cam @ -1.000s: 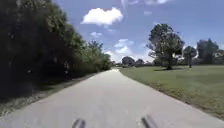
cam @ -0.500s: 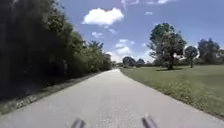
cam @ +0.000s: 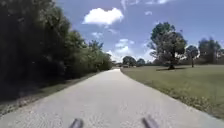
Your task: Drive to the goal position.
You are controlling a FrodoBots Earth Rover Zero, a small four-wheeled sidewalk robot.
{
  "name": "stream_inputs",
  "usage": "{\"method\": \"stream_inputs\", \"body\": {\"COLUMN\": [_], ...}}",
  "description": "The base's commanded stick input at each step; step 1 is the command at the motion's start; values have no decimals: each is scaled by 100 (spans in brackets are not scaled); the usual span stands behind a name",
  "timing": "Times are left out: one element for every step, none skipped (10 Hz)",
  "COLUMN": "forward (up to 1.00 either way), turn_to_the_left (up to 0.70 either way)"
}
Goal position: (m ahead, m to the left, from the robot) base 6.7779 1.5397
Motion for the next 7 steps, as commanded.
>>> {"method": "stream_inputs", "body": {"forward": [50,50,50,50,50,50,50], "turn_to_the_left": [0,0,0,0,0,0,0]}}
